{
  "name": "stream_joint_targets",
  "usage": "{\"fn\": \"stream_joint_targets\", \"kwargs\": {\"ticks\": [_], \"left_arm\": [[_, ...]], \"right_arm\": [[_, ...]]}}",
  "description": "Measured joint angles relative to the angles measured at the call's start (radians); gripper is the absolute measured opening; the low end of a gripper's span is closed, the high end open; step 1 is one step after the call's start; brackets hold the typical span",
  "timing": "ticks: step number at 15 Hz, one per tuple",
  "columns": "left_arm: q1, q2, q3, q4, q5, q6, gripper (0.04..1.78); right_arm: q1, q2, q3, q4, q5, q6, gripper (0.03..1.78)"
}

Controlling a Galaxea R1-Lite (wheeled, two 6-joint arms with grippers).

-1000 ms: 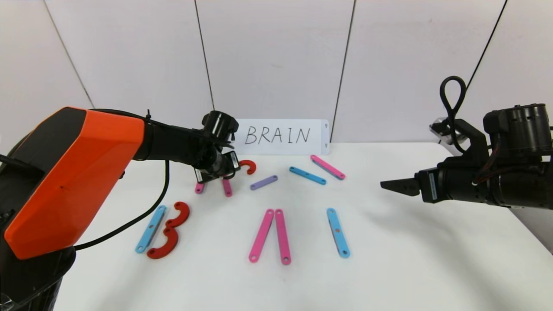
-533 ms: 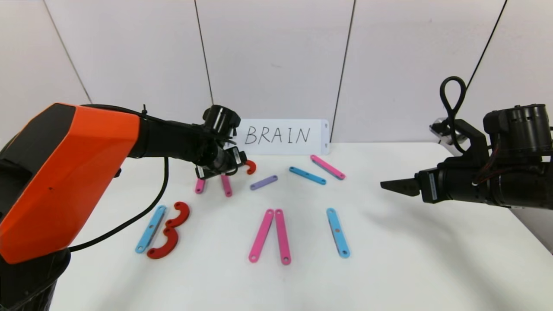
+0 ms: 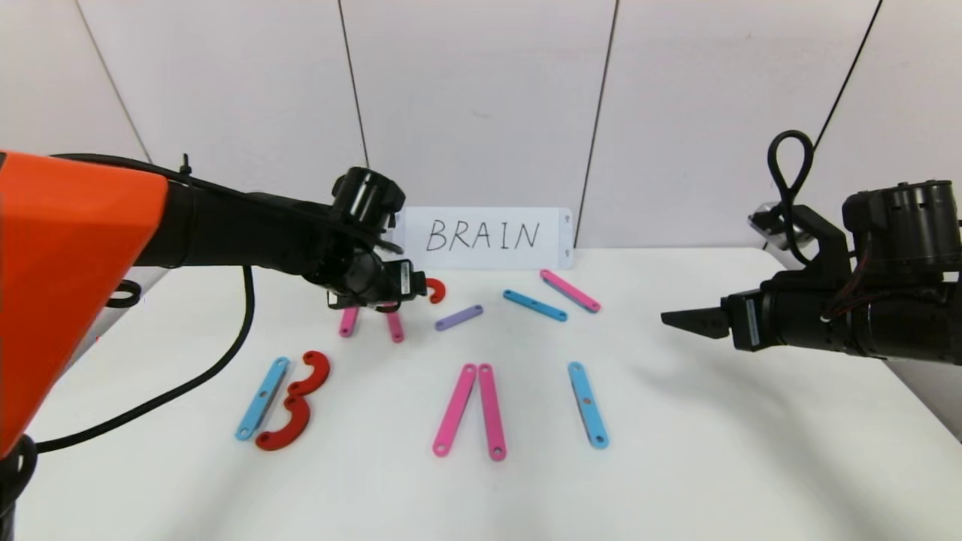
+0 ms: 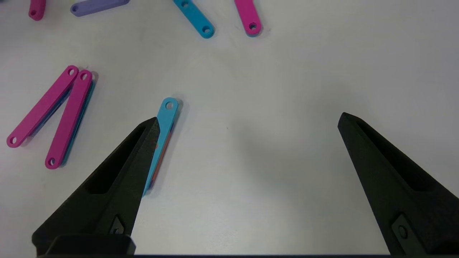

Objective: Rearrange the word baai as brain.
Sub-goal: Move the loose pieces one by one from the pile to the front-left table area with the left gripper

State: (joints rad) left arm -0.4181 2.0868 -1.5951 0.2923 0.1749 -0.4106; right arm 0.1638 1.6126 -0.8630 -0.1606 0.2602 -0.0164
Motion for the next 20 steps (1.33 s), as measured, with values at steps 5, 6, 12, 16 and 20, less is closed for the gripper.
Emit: {"fn": "stream_joint_targets", "kwargs": {"ticks": [5, 6, 12, 16, 20], "left_arm": [[-0.002, -0.139, 0.23, 0.001, -0.131, 0.256, 1.74], [-0.002, -0.155, 0.264, 0.003, -0.133, 0.3, 1.74], [0.002, -0.204, 0.302, -0.007, -0.137, 0.341, 1.74], [0.013, -0.233, 0.283, -0.011, -0.144, 0.43, 1.74], [0.017, -0.237, 0.28, -0.01, -0.144, 0.436, 1.74]], "right_arm": [[0.0, 0.0, 0.004, -0.001, 0.0, 0.001, 1.74], [0.001, 0.0, 0.004, -0.002, 0.001, 0.002, 1.74], [0.003, -0.003, -0.007, -0.002, 0.003, 0.004, 1.74], [0.017, -0.008, -0.017, 0.0, -0.002, 0.005, 1.74], [0.023, -0.008, -0.016, 0.0, -0.001, 0.005, 1.74]]}}
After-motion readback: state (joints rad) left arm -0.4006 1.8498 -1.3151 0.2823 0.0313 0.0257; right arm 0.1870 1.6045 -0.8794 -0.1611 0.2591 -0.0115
